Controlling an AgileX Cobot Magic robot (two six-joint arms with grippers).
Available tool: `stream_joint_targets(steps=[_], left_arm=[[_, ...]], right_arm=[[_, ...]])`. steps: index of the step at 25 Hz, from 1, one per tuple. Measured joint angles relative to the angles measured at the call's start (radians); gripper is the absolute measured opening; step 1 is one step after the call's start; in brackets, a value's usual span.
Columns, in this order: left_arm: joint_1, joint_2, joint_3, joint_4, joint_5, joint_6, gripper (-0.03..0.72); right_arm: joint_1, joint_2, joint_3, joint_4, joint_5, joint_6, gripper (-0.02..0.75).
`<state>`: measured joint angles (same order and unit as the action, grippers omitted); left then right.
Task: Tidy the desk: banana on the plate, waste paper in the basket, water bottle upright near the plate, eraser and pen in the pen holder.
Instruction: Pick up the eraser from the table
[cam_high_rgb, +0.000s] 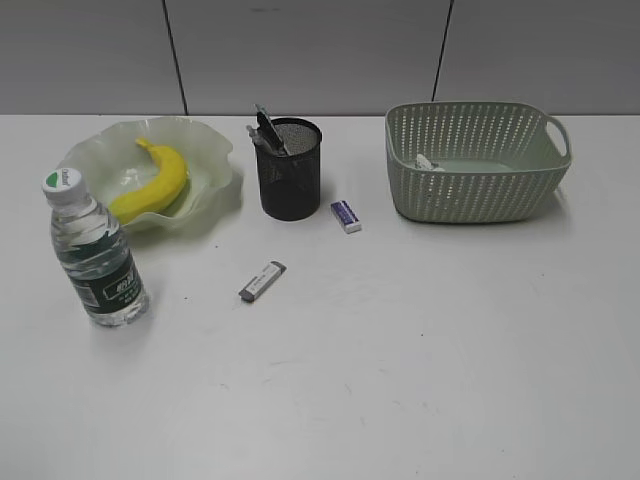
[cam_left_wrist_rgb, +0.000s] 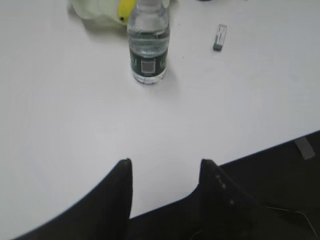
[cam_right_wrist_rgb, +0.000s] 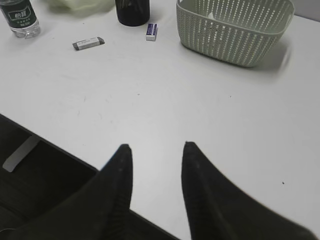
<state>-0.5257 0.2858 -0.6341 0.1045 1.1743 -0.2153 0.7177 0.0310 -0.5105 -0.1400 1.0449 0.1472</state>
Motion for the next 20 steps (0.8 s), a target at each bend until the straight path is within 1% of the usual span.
stream_joint_targets(steps=[3,6,9,11,14,17,20], left_arm=[[0.000,-0.095,0.059,-0.012,-0.042,0.020,0.329],[0.000,-0.165,0.087,-0.012,-0.095,0.035,0.329],[0.000,-0.193,0.095,-0.012,-0.107,0.036,0.329],[0.000,-0.196,0.095,-0.012,-0.110,0.039,0.326],[0.000,-0.199,0.095,-0.024,-0.111,0.068,0.309],[0.000,-0.199,0.095,-0.036,-0.113,0.084,0.298],[0.000,-0.199,0.095,-0.037,-0.113,0.084,0.293]], right_arm=[[0.000,0.059,-0.006,0.000,-0.014,-0.006,0.277],[0.000,0.187,-0.037,0.000,-0.093,-0.011,0.277],[0.000,0.400,-0.091,0.000,-0.200,-0.061,0.277],[0.000,0.585,-0.146,0.000,-0.244,-0.095,0.277],[0.000,0.898,-0.277,0.000,-0.279,-0.112,0.277],[0.000,1.169,-0.445,-0.001,-0.284,-0.115,0.288],[-0.005,1.416,-0.644,-0.001,-0.273,-0.115,0.362]])
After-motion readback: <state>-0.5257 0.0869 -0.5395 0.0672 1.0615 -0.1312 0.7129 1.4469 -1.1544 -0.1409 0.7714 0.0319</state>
